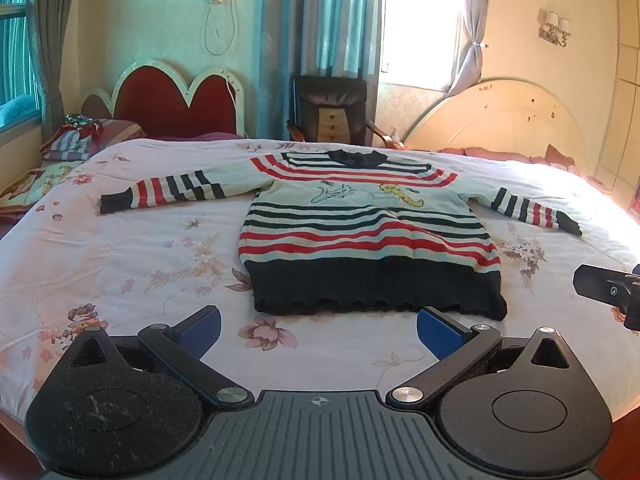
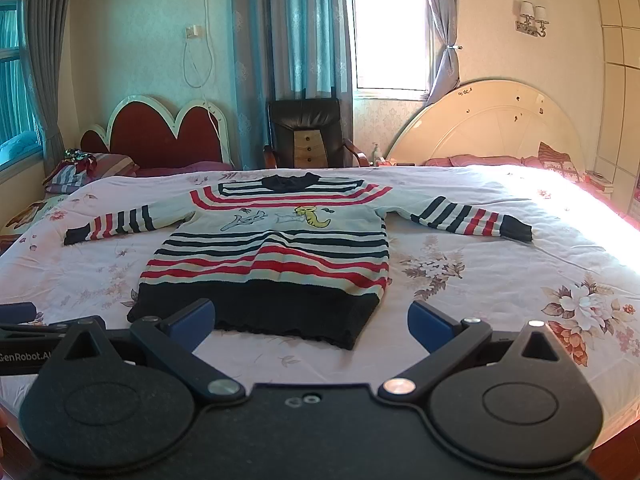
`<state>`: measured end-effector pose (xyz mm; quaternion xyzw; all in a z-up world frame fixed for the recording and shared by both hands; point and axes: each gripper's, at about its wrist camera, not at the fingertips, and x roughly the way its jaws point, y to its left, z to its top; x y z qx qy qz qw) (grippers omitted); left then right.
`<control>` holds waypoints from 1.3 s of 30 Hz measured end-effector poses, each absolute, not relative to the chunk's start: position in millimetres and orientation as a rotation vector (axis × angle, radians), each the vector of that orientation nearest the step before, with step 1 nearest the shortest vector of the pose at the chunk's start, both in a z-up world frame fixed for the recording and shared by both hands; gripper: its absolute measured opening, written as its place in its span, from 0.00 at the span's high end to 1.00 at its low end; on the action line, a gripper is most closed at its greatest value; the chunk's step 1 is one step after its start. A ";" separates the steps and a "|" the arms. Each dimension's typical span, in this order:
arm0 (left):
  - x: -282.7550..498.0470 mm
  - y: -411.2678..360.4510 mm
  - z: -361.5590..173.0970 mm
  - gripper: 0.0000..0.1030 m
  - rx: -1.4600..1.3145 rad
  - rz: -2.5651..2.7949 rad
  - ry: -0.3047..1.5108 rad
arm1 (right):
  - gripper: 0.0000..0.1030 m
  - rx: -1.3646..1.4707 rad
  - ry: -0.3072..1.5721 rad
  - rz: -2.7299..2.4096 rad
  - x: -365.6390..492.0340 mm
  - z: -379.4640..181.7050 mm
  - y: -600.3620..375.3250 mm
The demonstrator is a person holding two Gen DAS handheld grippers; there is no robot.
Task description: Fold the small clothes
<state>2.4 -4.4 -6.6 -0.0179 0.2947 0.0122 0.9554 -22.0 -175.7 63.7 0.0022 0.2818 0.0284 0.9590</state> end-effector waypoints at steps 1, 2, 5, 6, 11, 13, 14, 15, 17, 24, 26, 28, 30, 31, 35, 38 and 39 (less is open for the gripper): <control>2.6 -4.5 -6.6 0.00 -0.036 0.024 0.599 | 0.01 0.004 0.573 0.058 -21.9 63.7 -175.7; 2.4 -4.6 -6.7 0.00 -0.036 0.026 0.599 | 0.01 0.005 0.573 0.058 -21.8 62.8 -176.1; 3.4 -3.7 -7.0 0.00 -0.037 0.027 0.600 | 0.01 0.004 0.575 0.058 -20.8 61.3 -174.9; 3.6 -3.3 -7.1 0.00 -0.038 0.028 0.600 | 0.01 0.003 0.575 0.060 -20.5 61.1 -174.4; 5.1 -2.4 -8.8 0.00 -0.041 0.031 0.604 | 0.01 -0.002 0.581 0.065 -16.8 59.3 -170.8; 5.6 -2.4 -9.3 0.00 -0.042 0.032 0.605 | 0.01 -0.003 0.583 0.066 -16.0 58.6 -169.9; 6.1 -2.4 -9.6 0.00 -0.043 0.031 0.608 | 0.01 -0.002 0.584 0.066 -15.8 58.8 -170.1; 6.6 -2.4 -9.8 0.00 -0.043 0.031 0.610 | 0.01 -0.002 0.585 0.066 -15.3 58.5 -169.9; 7.6 -2.7 -10.2 0.00 -0.043 0.031 0.615 | 0.01 -0.001 0.589 0.067 -14.4 57.3 -170.3; 19.1 -5.6 -14.6 0.00 -0.048 0.019 0.635 | 0.01 0.000 0.618 0.046 -6.8 51.7 -177.1; 25.1 -9.2 -16.4 0.00 -0.042 0.012 0.644 | 0.01 -0.002 0.624 0.031 -4.7 50.0 -181.1; 32.0 -14.4 -17.3 0.00 -0.036 -0.002 0.651 | 0.01 0.003 0.632 0.017 -2.4 48.2 -186.7; 39.9 -21.0 -18.4 0.00 -0.028 -0.016 0.656 | 0.01 0.005 0.643 0.002 0.5 45.8 -192.8; 44.9 -25.0 -19.2 0.00 -0.026 -0.025 0.660 | 0.01 0.007 0.647 -0.006 2.2 44.3 -196.1; 65.0 -40.8 -23.6 0.00 -0.023 -0.052 0.683 | 0.01 0.020 0.671 -0.042 12.1 38.0 -211.0; 82.6 -53.0 -27.4 0.00 -0.016 -0.058 0.699 | 0.01 0.028 0.682 -0.066 22.4 34.1 -223.2; 89.5 -57.4 -28.6 0.00 -0.014 -0.060 0.701 | 0.01 0.032 0.686 -0.073 26.5 32.7 -227.6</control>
